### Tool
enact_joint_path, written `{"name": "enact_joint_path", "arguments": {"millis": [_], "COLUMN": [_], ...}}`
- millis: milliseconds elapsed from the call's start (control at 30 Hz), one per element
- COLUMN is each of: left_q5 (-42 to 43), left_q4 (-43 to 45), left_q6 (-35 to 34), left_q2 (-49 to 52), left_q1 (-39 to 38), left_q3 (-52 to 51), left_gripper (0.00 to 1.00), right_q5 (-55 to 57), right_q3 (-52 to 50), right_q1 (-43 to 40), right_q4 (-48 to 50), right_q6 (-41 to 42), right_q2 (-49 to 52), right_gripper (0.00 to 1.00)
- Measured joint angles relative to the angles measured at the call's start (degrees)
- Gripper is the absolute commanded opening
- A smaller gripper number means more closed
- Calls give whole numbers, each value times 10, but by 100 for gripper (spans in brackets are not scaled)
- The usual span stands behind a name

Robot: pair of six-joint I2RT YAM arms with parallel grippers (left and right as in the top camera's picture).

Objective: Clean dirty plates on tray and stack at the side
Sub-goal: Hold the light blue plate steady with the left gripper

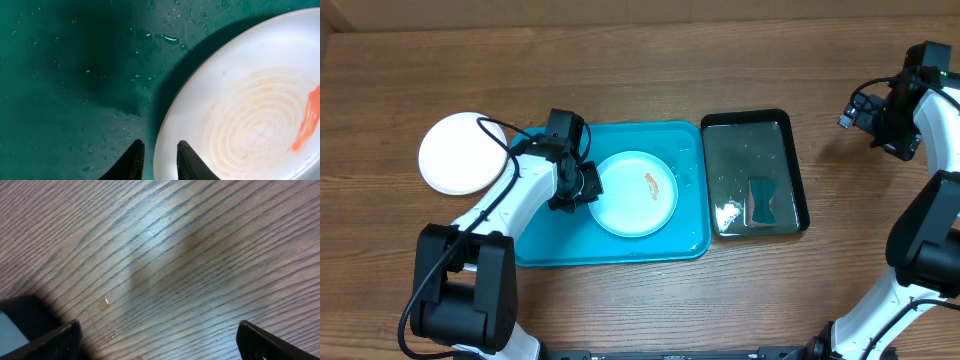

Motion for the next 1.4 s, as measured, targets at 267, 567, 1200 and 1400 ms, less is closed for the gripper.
{"name": "enact_joint_path", "arguments": {"millis": [267,567,1200,1400], "left_q5": [-4,-4,-8,-12], "left_q4": [14,16,17,18], "left_q6": [0,0,19,19], "left_q2": [0,0,0,0], "left_q1": [0,0,-15,-15], "left_q3": [-5,-5,-12,-16], "left_gripper": [14,15,18,19], "right_q5": [0,0,0,0], "right_q3": [0,0,0,0], "right_q1": [0,0,0,0], "right_q4": [0,0,0,1], "right_q6": [0,0,0,0], "right_q2": [0,0,0,0], "right_gripper": [100,100,100,100]}}
